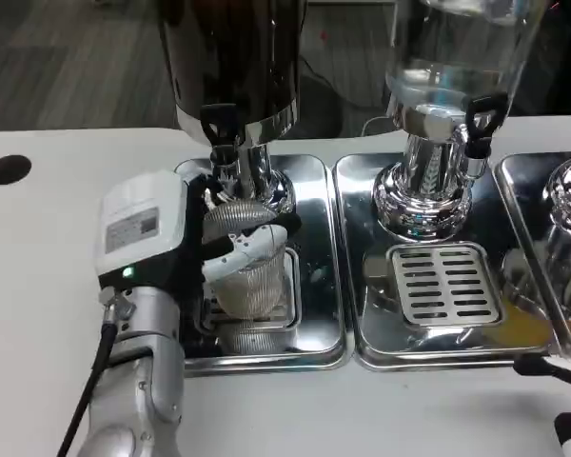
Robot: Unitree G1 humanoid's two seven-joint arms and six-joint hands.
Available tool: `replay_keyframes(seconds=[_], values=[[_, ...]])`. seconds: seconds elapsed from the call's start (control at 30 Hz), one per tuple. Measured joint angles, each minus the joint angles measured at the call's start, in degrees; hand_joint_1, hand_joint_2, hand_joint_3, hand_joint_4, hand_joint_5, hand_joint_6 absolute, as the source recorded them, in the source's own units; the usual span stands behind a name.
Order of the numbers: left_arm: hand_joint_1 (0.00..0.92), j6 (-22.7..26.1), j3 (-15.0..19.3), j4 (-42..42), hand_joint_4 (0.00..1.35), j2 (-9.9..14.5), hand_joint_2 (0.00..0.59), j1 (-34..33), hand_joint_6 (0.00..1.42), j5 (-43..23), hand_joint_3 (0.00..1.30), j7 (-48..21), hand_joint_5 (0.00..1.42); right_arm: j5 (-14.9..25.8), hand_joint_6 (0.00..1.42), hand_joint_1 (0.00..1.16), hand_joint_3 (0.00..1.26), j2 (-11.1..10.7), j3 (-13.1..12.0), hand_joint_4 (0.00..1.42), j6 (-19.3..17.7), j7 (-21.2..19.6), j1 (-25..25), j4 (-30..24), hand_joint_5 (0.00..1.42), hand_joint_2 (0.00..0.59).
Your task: Grasp the cup under the faucet to collect the drink, then remove the cup.
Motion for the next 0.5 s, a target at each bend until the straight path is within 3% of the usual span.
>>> replay_keyframes(seconds=[0.23, 0.5], values=[[0.03, -0.1, 0.5, -2.6, 0.39, 0.6, 0.008, 0.9, 0.83, 0.0, 0.35, 0.3, 0.76, 0.0, 0.08, 0.4, 0.31, 0.4, 0.3, 0.2, 0.5, 0.0, -0.5, 0.0, 0.16, 0.484], [0.036, -4.3, 4.2, -14.8, 0.39, 2.1, 0.027, 8.4, 0.87, -0.9, 0.36, 1.5, 0.78, -0.3, 0.08, 0.41, 0.32, 1.0, 0.7, 0.2, 1.1, 0.2, -1.0, 0.1, 0.15, 0.484]])
